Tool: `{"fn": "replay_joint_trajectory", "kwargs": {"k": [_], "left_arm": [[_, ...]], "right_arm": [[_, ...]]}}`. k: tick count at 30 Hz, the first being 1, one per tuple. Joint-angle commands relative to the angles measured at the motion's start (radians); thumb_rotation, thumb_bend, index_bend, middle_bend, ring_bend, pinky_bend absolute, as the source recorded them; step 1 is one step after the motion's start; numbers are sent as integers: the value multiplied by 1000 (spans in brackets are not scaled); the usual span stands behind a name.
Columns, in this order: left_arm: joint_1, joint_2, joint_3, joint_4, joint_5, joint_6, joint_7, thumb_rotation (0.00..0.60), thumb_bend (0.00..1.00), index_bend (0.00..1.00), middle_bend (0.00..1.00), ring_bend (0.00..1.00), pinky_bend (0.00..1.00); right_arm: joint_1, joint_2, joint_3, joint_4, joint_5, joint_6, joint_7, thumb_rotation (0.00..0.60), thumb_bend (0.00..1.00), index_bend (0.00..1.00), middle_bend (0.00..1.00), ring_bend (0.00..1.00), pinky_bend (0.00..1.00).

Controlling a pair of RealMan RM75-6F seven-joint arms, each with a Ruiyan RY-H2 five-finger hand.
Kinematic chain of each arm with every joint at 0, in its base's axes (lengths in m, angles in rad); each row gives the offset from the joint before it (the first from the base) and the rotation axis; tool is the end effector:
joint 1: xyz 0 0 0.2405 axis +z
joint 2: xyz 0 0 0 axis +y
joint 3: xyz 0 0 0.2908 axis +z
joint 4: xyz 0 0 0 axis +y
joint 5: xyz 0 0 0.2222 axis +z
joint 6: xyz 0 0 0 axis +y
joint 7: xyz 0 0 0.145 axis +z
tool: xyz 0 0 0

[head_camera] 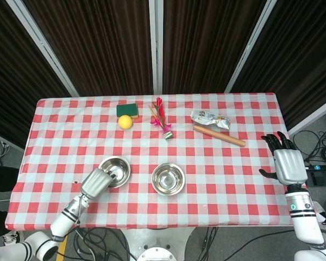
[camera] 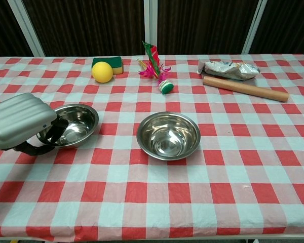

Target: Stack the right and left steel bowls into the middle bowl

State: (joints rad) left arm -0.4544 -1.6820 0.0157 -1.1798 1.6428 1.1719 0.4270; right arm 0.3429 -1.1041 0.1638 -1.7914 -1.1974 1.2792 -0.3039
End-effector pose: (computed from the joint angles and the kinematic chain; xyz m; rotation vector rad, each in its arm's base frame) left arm -0.2636 0.2725 -0.0642 -2.0322 -0.4443 -0.7898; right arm -0.2833 -0.2831 0.1498 1.4479 -0.8833 0.8239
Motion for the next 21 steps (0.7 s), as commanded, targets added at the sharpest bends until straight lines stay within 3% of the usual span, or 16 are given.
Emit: {"fn": "replay_joint_trajectory", "kwargs": {"k": [1,21], "left_arm": [[0,-2,3,2,1,3,-1,600,321,683,704,897,939],[-26,19,-5,-48,22,45,10,600,337,711,737,922,951]], "right_arm": [[-2,-1,-1,4,0,0,3,600,23,161,151,52,179],[-6,7,7,-4,-3,8,14,600,24,150,154,53,179]]}}
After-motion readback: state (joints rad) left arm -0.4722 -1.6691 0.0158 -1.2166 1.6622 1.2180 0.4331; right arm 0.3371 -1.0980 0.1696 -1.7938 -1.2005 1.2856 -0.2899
